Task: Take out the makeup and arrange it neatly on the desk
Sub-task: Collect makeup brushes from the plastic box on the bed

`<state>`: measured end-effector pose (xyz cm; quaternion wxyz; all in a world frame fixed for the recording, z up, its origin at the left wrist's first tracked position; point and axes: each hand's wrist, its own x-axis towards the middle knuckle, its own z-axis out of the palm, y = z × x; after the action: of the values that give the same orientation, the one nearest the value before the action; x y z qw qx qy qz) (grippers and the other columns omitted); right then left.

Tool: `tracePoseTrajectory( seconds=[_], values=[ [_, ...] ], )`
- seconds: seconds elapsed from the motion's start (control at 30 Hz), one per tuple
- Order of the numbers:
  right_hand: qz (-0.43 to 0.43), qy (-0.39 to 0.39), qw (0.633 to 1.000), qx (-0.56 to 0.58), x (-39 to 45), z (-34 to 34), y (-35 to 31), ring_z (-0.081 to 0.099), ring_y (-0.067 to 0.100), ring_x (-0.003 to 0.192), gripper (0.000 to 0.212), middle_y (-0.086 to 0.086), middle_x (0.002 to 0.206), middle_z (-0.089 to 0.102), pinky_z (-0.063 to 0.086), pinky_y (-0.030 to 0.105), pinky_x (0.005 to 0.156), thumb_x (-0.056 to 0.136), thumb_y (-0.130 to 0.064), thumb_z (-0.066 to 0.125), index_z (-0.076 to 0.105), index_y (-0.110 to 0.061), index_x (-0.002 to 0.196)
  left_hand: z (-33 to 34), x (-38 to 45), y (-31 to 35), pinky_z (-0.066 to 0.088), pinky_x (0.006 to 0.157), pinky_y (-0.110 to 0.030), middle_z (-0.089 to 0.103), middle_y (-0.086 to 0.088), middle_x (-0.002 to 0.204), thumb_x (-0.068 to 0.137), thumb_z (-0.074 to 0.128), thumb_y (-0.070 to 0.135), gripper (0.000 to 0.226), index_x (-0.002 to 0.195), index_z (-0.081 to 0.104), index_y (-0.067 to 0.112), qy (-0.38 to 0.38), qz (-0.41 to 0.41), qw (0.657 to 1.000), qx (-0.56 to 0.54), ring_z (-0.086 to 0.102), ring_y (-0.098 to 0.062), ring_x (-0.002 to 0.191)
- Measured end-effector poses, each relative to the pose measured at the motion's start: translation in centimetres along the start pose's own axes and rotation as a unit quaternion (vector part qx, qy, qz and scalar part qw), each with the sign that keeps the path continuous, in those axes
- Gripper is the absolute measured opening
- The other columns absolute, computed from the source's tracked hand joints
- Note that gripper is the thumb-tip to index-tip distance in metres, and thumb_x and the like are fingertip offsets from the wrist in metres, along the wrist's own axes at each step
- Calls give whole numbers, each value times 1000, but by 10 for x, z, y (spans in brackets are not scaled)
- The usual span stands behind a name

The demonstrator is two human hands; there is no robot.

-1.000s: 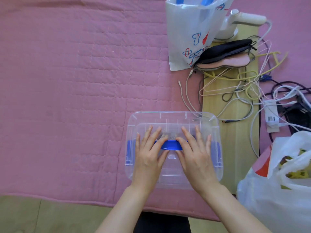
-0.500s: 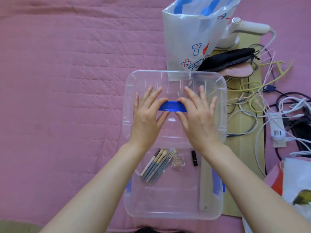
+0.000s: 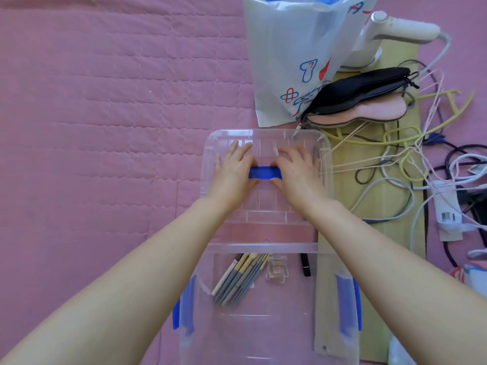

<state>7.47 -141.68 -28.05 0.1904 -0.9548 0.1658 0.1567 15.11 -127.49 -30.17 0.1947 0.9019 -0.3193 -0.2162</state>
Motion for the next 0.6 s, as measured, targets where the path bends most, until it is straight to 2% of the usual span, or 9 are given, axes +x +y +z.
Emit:
tracePoseTrajectory(
  seconds=[0.13,0.27,0.43,0.6],
  values=[
    [2,-50,999,-22,1,16,5,19,36,137,27,4,147,32,30,64,102,90,-24,57,56,-16,116,12,2,-4,18,111,-63,17,-3,159,96,51,10,19,115,53,9,-83,-6,995,61,1,-22,149],
    [6,-74,996,-50,-1,31,7,16,36,138,25,3,149,28,26,65,104,92,-24,55,54,-18,116,19,0,-8,25,108,-63,10,-3,160,96,46,4,23,118,49,10,-130,-2,986,103,1,-25,148],
    [-11,-81,995,-56,-5,47,14,13,38,140,29,2,152,24,25,62,107,91,-14,55,52,-20,118,27,-7,-14,23,111,-58,5,-2,161,95,40,1,26,119,48,9,-136,9,982,133,0,-24,149],
    [-36,-90,993,-63,-8,43,24,14,35,142,52,2,155,20,27,55,110,88,-1,49,40,-18,137,22,-11,-25,29,107,-40,10,-1,161,97,46,15,25,122,47,12,-120,40,983,135,7,-20,149]
  ],
)
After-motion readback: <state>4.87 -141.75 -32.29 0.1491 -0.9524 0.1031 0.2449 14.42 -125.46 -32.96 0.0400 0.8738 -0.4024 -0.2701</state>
